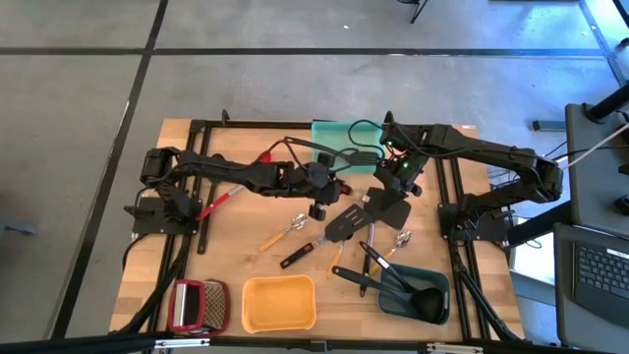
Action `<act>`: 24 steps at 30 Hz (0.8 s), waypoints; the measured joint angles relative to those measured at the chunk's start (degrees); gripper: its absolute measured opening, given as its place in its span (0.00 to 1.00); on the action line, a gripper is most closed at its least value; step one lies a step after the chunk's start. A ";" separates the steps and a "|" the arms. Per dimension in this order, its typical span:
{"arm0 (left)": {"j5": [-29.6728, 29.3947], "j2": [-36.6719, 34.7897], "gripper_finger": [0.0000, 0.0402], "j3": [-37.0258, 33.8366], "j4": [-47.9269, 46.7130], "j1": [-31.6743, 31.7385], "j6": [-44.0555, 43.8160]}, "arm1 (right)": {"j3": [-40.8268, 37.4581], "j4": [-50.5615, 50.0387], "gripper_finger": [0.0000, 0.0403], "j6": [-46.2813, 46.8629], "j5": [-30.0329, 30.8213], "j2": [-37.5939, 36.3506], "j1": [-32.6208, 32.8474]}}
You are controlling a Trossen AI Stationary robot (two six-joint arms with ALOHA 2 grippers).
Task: Pick & Place Kitchen Items
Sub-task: Put the black spatula into the green bin
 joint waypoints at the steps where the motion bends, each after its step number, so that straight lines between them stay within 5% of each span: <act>1: -0.23 0.23 0.27 0.00 -0.56 -0.26 -0.57 | 0.00 0.19 0.01 0.02 0.44 0.00 -0.02; 6: -4.07 0.00 0.27 0.11 -3.96 -1.36 -1.91 | 0.00 3.11 0.04 0.00 2.27 0.04 0.02; 24: -4.06 -2.71 0.26 5.98 -26.50 2.60 -12.96 | 4.08 29.01 0.40 3.96 2.06 -0.63 -6.18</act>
